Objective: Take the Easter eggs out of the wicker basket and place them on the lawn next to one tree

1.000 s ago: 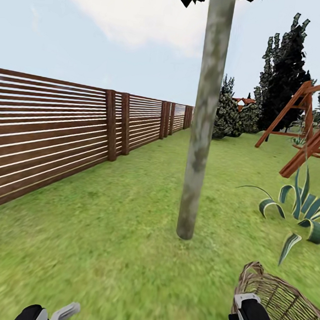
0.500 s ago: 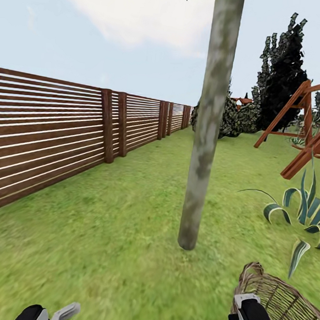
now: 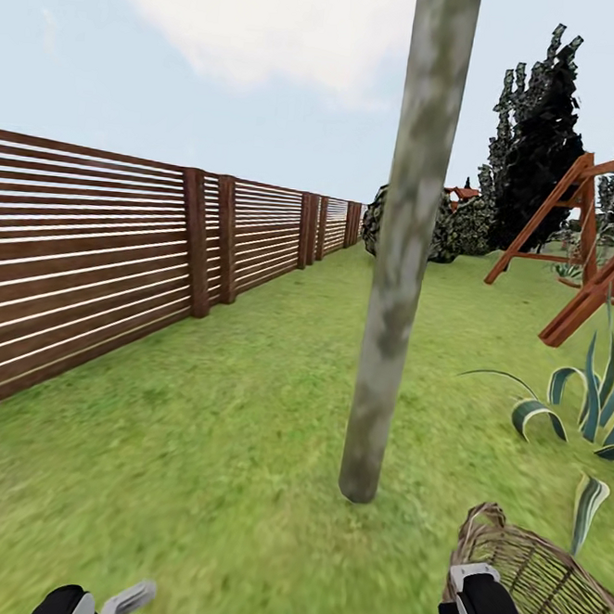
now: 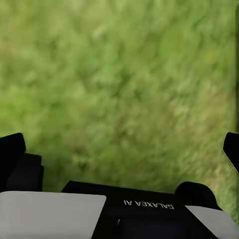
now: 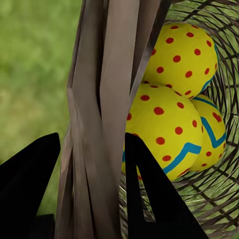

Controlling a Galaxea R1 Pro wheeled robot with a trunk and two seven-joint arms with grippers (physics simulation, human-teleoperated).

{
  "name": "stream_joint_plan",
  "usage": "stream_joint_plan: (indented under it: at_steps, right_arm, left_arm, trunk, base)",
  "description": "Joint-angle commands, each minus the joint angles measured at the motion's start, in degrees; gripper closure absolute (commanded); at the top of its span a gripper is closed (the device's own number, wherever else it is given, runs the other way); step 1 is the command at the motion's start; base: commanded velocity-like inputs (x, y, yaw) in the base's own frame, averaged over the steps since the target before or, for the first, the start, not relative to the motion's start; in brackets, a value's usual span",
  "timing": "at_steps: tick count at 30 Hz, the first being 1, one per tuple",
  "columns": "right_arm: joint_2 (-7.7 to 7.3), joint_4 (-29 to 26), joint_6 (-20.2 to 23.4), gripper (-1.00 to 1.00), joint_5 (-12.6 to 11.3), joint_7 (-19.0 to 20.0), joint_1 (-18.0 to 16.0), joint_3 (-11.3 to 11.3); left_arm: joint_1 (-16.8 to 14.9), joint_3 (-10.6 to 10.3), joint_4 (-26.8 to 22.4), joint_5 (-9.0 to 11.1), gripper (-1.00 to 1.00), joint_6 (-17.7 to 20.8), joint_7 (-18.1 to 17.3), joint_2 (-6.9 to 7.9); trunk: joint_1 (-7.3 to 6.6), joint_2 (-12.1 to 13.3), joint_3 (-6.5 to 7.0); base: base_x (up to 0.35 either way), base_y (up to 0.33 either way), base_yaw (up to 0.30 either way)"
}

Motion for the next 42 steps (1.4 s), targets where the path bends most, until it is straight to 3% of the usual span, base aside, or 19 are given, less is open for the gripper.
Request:
stream_joint_plan:
  at_steps: [1, 24, 42]
  right_arm:
    - [-0.06, -0.1, 0.3, 1.0, 1.2, 0.0, 0.0, 0.2]
    - [-0.06, 0.0, 0.3, 1.0, 1.1, 0.0, 0.0, 0.2]
    - [0.03, 0.1, 0.3, 1.0, 0.7, 0.0, 0.0, 0.1]
  left_arm:
    - [0.0, 0.2, 0.0, -0.2, -1.0, 0.3, -0.3, -0.02]
    - [0.0, 0.2, 0.0, -0.2, -1.0, 0.3, -0.4, -0.05]
    - [0.0, 0.2, 0.0, -0.2, -1.0, 0.3, -0.3, -0.37]
  trunk:
    - [0.03, 0.0, -0.06]
    - [0.03, 0.0, -0.06]
    - [3.98, -7.2, -3.29]
  base:
    - [0.338, 0.0, 0.0]
    - [0.198, 0.0, 0.0]
    - [0.001, 0.0, 0.0]
